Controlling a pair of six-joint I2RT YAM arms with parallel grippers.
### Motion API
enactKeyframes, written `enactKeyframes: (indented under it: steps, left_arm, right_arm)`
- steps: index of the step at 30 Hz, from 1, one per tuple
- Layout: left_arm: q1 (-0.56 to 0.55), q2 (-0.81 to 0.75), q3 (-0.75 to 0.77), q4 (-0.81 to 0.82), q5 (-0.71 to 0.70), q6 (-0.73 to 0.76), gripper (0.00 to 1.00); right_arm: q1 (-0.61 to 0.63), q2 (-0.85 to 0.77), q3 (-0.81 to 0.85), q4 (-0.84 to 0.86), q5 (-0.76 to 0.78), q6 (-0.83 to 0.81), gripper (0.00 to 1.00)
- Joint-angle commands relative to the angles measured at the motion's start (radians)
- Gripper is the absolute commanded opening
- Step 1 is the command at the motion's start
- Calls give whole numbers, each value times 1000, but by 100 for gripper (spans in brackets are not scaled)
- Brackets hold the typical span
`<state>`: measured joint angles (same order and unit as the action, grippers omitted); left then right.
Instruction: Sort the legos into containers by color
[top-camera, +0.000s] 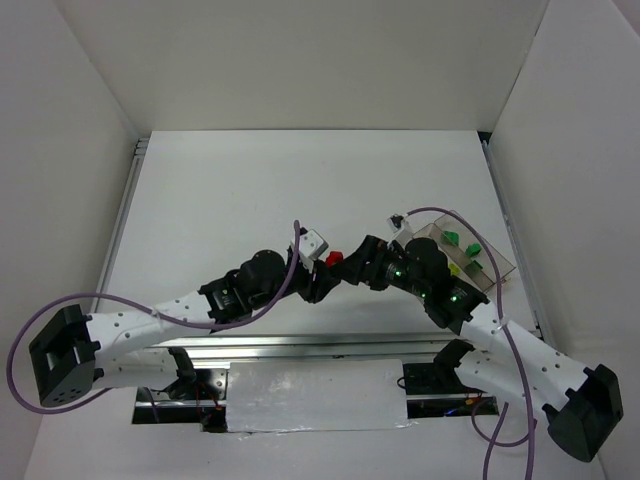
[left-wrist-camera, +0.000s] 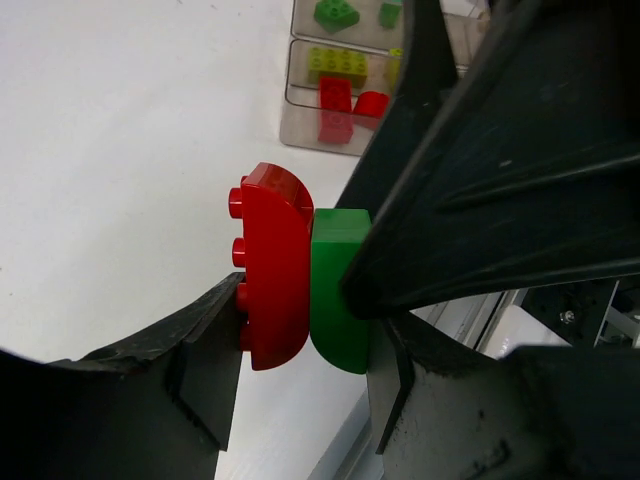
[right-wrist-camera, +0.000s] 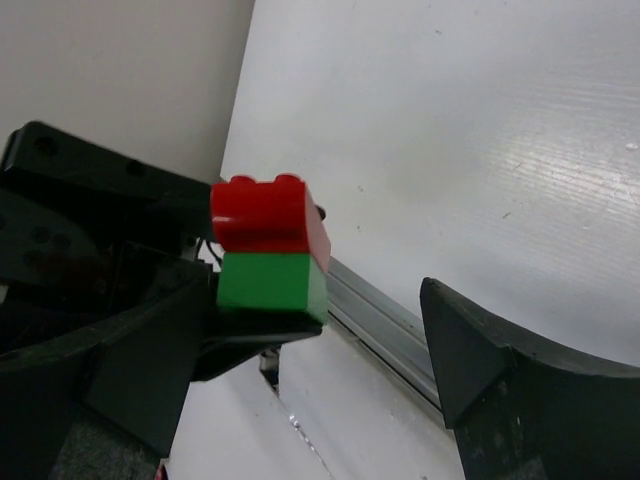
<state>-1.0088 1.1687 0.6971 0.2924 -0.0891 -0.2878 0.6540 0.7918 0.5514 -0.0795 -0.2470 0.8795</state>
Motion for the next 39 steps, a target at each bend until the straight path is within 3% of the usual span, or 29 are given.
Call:
enactKeyframes:
  steps: [1, 5, 6, 7, 10, 11, 12, 15, 16, 17, 21, 22, 25, 28, 32, 39]
  left_arm:
    - [-13, -44, -8, 85, 43, 29, 9]
    - [-16, -58, -15, 86, 52, 33, 13]
    - [-17, -60, -16, 88, 51, 33, 16]
    - [-17, -58, -21, 91, 48, 33, 19]
    - [-19, -55, -24, 91, 37, 33, 38]
    - [-17, -53, -24, 93, 29, 30, 49]
    - [-17, -52, -24, 93, 22, 26, 55]
    - [-19, -53, -30, 93, -8, 10, 74]
    - [-19, -53, -30, 91, -12, 1, 96]
    - [-17, -55, -30, 85, -17, -5, 100]
    - [-16, -47, 66, -91, -8, -27, 99]
    - [-16, -40, 138, -213, 2, -31, 99]
    - [-16, -55, 232, -367, 132, -33, 100]
    - [-16, -112, 245, -395, 251, -40, 99]
    - [-16, -237, 237, -452, 175, -82, 99]
    - [-16, -296, 174, -380, 405, -39, 100]
  right_arm:
    - [36, 24, 44, 64, 101, 7, 91]
    - [47, 37, 39, 76, 140, 10, 74]
    - [49, 41, 36, 76, 135, 9, 58]
    - [50, 44, 33, 105, 117, 9, 51]
    - [56, 55, 9, 220, 34, -2, 23]
    - [58, 58, -8, 251, 11, -5, 9]
    - [58, 58, -19, 286, -17, -10, 7]
    - [58, 54, -51, 388, -87, -28, 4]
    - [56, 50, -56, 398, -92, -46, 3]
    - [56, 40, -65, 397, -92, -60, 2]
    - [26, -41, -74, 322, -77, -235, 0]
    - [19, -67, -83, 296, -74, -313, 0]
    - [-20, -216, -135, 268, -87, -416, 0]
    - [-48, -290, -154, 242, -173, -500, 0]
    - [-73, -382, -136, 185, -340, -576, 0]
    - [-73, -283, -50, 202, -690, -571, 0]
